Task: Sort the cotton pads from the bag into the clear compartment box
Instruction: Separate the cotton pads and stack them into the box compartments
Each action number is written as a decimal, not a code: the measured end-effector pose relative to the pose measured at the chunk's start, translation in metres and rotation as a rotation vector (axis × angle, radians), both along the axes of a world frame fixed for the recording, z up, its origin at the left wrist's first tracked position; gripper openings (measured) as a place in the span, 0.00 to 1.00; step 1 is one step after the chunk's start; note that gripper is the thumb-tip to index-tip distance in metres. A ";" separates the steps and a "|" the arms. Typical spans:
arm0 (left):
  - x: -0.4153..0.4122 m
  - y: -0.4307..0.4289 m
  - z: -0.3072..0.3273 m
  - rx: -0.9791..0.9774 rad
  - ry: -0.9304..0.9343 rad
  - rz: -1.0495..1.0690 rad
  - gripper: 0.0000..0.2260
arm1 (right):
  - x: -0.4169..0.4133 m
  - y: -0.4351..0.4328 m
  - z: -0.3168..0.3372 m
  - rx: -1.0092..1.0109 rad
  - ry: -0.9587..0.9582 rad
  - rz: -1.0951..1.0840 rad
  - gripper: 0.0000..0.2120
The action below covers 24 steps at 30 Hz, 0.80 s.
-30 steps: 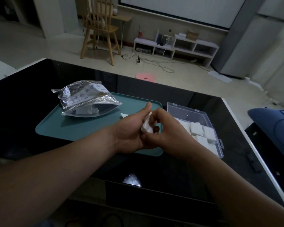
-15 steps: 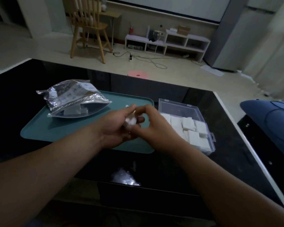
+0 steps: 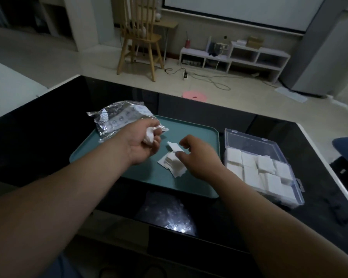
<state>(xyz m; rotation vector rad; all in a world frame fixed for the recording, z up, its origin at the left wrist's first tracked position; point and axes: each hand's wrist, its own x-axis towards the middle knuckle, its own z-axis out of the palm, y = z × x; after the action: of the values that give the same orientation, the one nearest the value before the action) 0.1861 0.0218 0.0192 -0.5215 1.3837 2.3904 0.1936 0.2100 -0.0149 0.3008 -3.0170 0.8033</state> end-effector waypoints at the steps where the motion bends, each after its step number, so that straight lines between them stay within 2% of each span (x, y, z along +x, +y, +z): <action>1: 0.000 0.000 0.001 -0.007 0.001 0.002 0.07 | -0.003 -0.006 -0.003 -0.017 -0.013 -0.018 0.22; 3: 0.000 0.001 0.000 -0.018 0.002 0.002 0.06 | -0.009 -0.017 -0.008 -0.037 -0.054 -0.071 0.31; 5: 0.001 -0.001 -0.003 -0.032 -0.009 0.009 0.05 | -0.016 -0.028 -0.014 0.002 -0.073 -0.118 0.35; 7: 0.002 -0.001 -0.005 -0.049 -0.028 0.020 0.06 | -0.024 -0.033 -0.019 0.087 -0.061 -0.164 0.30; 9: 0.001 0.002 -0.007 -0.056 -0.035 0.038 0.06 | -0.032 -0.031 -0.019 0.104 -0.070 -0.197 0.20; 12: 0.001 0.008 -0.008 -0.068 -0.020 0.042 0.04 | -0.040 -0.019 -0.013 -0.050 -0.085 -0.240 0.10; 14: -0.001 0.013 -0.013 -0.086 -0.002 0.032 0.01 | -0.038 -0.009 -0.006 -0.121 -0.040 -0.265 0.10; 19: -0.004 0.036 -0.017 -0.075 0.123 0.008 0.03 | -0.014 0.002 0.020 -0.172 0.190 -0.279 0.12; 24: 0.012 0.068 -0.009 -0.029 0.283 -0.126 0.11 | 0.024 -0.007 0.036 -0.184 0.284 -0.085 0.11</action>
<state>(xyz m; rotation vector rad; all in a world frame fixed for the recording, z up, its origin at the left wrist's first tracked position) 0.1977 0.0897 0.0102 -0.0993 1.5179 2.4132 0.2173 0.2025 0.0210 0.2563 -2.6527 0.9340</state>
